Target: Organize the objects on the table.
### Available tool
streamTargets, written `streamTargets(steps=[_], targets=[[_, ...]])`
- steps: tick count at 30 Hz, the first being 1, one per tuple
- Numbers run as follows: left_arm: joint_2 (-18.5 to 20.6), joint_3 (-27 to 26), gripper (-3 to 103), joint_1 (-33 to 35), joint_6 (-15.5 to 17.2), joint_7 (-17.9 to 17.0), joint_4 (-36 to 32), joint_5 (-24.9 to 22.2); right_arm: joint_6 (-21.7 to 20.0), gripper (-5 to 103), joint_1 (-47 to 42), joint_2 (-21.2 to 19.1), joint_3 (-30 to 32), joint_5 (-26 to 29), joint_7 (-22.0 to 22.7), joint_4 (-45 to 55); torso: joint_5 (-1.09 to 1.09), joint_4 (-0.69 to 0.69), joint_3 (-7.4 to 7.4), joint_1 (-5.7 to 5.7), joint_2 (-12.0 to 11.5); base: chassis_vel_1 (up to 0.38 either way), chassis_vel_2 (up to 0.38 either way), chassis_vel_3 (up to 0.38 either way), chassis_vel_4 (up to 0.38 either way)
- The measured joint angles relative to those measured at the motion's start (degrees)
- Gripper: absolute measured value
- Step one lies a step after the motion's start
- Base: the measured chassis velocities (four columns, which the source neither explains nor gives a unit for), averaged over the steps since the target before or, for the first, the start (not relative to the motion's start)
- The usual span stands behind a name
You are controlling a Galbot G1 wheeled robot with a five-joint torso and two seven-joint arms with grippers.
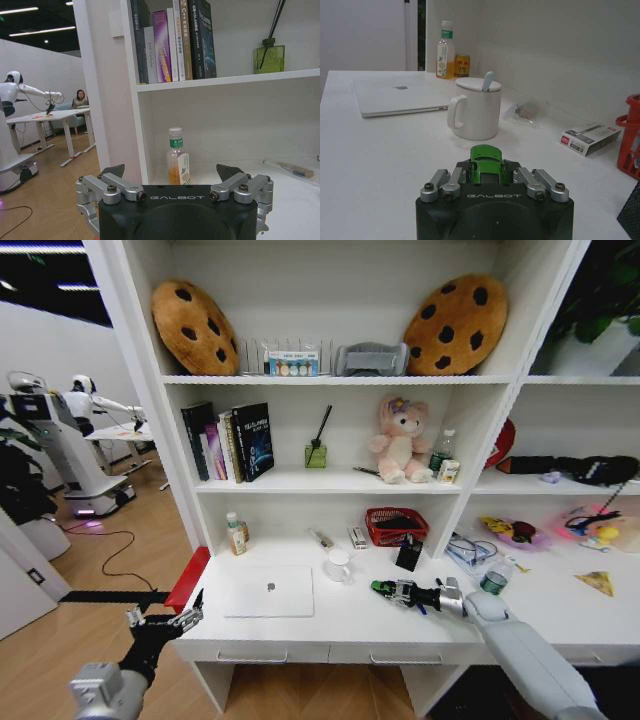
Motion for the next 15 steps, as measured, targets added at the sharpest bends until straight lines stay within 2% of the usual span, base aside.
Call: streamTargets(steps=[3,6,10,12,14,15], targets=[[0.0,0.0,100,0.0,0.0,0.0,0.0,0.0,0.1,35,-0.4,-0.7,0.9,0.8,0.2,1.4,0.01,0.0,0.0,0.0,0.0,0.0,0.0,0.0,0.0],[0.0,0.0,100,0.0,0.0,0.0,0.0,0.0,-0.7,35,-0.9,-3.8,2.7,4.5,1.6,6.9,-0.01,-0.01,0.0,0.0,0.0,0.0,0.0,0.0,0.0],[0.0,0.0,100,0.0,0.0,0.0,0.0,0.0,-1.5,35,1.2,-5.7,2.7,6.4,2.4,9.6,0.0,-0.02,0.0,0.0,0.0,0.0,0.0,0.0,0.0],[0.0,0.0,100,0.0,0.0,0.0,0.0,0.0,-2.7,35,7.8,-7.8,-0.3,9.1,4.1,11.5,-0.04,-0.01,-0.01,0.0,0.0,0.0,0.0,0.0,0.0],[0.0,0.0,100,0.0,0.0,0.0,0.0,0.0,-3.6,35,13.2,-8.2,-3.9,10.6,5.0,11.4,-0.02,0.01,-0.01,0.0,0.0,0.0,0.0,0.0,0.0],[0.0,0.0,100,0.0,0.0,0.0,0.0,0.0,-3.6,35,13.2,-8.2,-3.9,10.6,5.0,11.4,-0.02,0.01,-0.01,0.0,0.0,0.0,0.0,0.0,0.0]])
